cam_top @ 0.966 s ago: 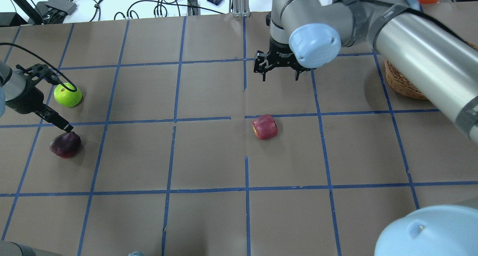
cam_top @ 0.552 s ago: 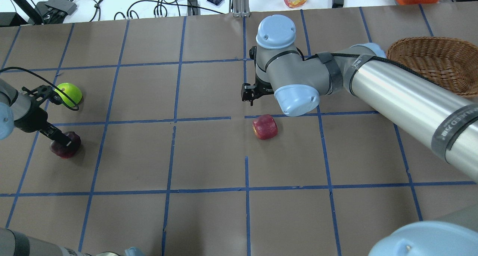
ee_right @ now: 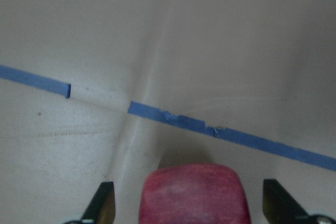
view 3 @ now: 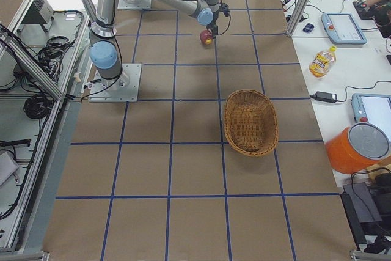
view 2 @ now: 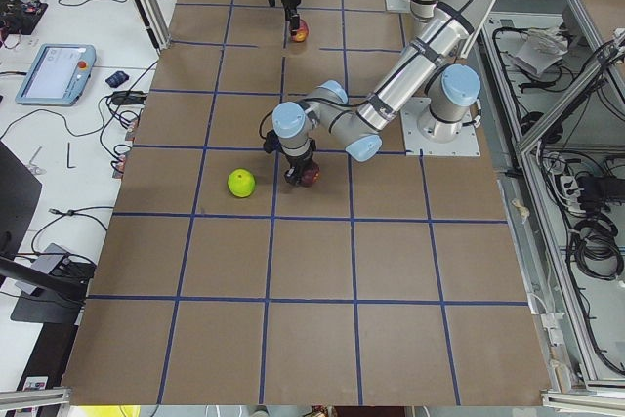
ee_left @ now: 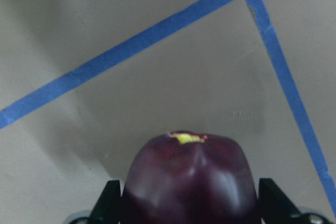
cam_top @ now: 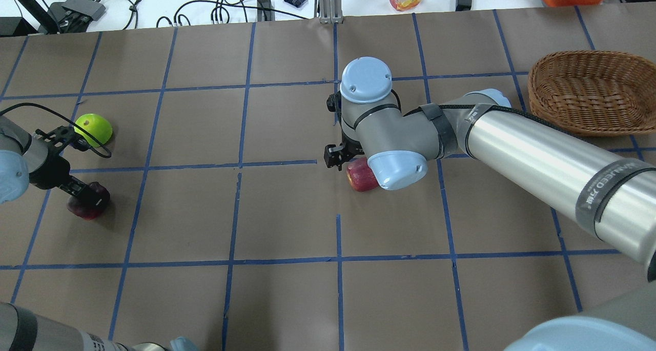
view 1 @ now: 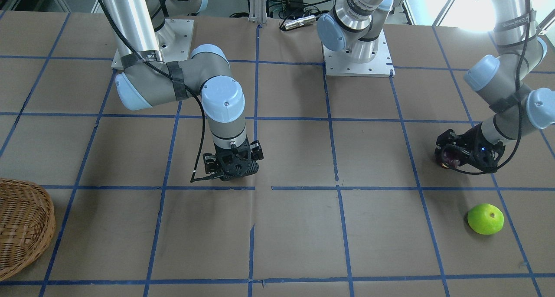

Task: Put all apples into basket
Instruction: 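Grasp the purple apple with the left gripper while the right grasps the red apple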

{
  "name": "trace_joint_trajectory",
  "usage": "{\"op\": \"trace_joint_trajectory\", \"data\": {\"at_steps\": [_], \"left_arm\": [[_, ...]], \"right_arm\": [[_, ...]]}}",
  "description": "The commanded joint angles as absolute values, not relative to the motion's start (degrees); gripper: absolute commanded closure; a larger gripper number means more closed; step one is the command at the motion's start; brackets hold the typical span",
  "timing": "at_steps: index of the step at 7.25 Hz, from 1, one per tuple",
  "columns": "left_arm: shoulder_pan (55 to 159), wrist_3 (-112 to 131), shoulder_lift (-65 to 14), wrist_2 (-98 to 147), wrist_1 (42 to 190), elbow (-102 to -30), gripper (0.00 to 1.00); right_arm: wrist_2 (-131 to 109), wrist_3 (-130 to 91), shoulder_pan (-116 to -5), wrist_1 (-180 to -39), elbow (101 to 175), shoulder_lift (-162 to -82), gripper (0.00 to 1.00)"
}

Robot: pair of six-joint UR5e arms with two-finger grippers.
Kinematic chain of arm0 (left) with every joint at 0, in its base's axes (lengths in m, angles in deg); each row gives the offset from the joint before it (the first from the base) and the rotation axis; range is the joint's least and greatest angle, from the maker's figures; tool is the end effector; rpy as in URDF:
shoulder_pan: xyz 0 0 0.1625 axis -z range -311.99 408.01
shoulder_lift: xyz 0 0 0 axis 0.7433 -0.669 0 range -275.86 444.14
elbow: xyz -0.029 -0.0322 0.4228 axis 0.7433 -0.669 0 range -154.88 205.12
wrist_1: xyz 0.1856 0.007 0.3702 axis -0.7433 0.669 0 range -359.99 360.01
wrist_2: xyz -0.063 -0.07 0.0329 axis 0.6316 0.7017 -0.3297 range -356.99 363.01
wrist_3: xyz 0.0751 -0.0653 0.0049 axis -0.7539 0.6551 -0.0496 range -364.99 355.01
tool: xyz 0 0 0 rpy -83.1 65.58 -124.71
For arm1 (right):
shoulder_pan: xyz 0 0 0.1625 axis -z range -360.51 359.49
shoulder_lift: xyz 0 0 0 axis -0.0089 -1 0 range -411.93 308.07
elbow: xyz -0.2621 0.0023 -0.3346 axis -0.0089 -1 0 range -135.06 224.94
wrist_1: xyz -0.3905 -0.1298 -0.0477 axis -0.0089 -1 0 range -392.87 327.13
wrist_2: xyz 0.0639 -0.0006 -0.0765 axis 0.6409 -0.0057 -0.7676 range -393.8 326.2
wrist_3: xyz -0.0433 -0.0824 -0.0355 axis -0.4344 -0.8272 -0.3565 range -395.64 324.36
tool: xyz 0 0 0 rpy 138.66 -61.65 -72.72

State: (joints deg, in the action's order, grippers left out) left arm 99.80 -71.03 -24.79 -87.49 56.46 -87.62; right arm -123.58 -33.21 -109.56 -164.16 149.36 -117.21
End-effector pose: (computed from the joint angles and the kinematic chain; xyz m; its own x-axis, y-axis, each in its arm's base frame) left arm 0.2148 -0.4870 0.1910 -0.8790 0.4600 0.1257 0.4700 0.8803 0.0652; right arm 0.3174 -0.5096 0.2052 -0.9581 -0.2863 -0.0054 -0.2860 0.9575 -0.0372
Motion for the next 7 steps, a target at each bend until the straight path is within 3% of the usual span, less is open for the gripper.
{"op": "trace_joint_trajectory", "data": {"at_steps": [1, 2, 3, 4, 5, 7], "left_arm": [[103.8, -65.7, -21.4, -87.0, 61.9, -85.3, 0.8], [108.3, -59.8, -19.5, -87.0, 67.5, -82.5, 0.8], [112.6, -55.1, -18.5, -86.6, 70.4, -80.8, 0.8], [116.6, -50.3, -17.4, -84.6, 71.0, -80.7, 0.8], [120.7, -46.4, -16.9, -79.7, 70.9, -80.7, 0.8], [130.1, -31.3, -16.4, -76.0, 70.1, -80.4, 0.8]], "right_arm": [[-123.4, -31.9, -109.8, -165.8, 152.7, -117.2, 0.0], [-123.4, -32.1, -109.8, -165.9, 152.6, -117.3, 0.07], [-123.5, -32.7, -109.6, -165.9, 152.3, -117.3, 0.51], [-123.0, -32.8, -108.6, -165.7, 151.7, -117.7, 0.65], [-123.2, -32.0, -107.4, -165.2, 151.1, -119.2, 0.66], [-122.7, -32.1, -94.7, -158.5, 148.1, -124.4, 0.66]]}}
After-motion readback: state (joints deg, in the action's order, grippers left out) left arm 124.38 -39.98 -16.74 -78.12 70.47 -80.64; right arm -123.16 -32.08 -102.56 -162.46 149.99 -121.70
